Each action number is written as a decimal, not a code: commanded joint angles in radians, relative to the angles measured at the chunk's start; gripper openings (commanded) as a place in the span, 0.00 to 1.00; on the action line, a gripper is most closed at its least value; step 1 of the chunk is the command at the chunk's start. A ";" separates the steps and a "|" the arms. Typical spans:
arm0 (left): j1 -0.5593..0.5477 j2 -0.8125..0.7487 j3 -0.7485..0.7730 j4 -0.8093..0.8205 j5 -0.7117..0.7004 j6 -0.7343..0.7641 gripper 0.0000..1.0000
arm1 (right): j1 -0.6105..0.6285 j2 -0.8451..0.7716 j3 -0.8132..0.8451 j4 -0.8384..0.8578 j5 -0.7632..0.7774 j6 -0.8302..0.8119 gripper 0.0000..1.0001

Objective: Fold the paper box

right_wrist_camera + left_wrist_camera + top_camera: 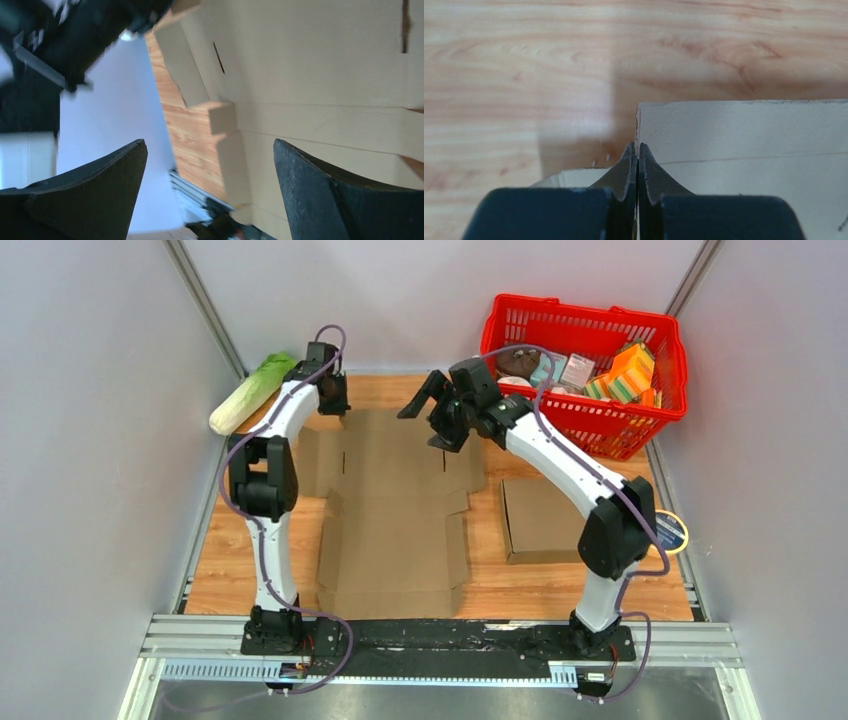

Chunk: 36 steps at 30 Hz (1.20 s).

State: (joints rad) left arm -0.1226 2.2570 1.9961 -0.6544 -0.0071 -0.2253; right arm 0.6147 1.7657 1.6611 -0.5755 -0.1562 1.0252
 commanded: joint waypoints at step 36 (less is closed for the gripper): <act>-0.112 -1.297 -1.431 1.309 -0.037 0.012 0.00 | 0.168 0.195 0.466 -0.356 0.319 0.711 1.00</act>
State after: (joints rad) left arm -0.2237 0.9874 0.5922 0.4698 -0.0502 -0.2512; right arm 0.7822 1.9911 2.0712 -0.8963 0.1066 1.7134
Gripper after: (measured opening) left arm 0.009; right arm 0.998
